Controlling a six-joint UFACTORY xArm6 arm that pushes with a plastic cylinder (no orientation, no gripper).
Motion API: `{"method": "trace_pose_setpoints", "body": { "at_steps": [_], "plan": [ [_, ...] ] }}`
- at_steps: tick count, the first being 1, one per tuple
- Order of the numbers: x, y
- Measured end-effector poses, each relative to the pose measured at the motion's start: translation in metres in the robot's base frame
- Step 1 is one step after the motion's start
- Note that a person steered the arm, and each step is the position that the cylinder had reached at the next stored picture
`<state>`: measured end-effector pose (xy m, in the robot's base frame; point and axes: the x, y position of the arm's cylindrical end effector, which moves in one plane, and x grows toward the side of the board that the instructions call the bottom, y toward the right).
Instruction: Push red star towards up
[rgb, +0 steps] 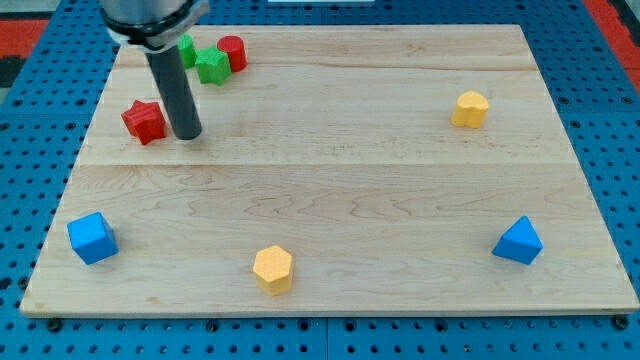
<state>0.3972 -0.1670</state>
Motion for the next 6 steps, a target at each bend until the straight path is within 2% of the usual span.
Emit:
{"method": "trace_pose_setpoints", "body": {
  "at_steps": [1, 2, 3, 5, 6],
  "plan": [
    [0.019, 0.002],
    [0.059, -0.005],
    [0.036, -0.035],
    [-0.044, -0.038],
    [-0.069, -0.031]
  ]
}}
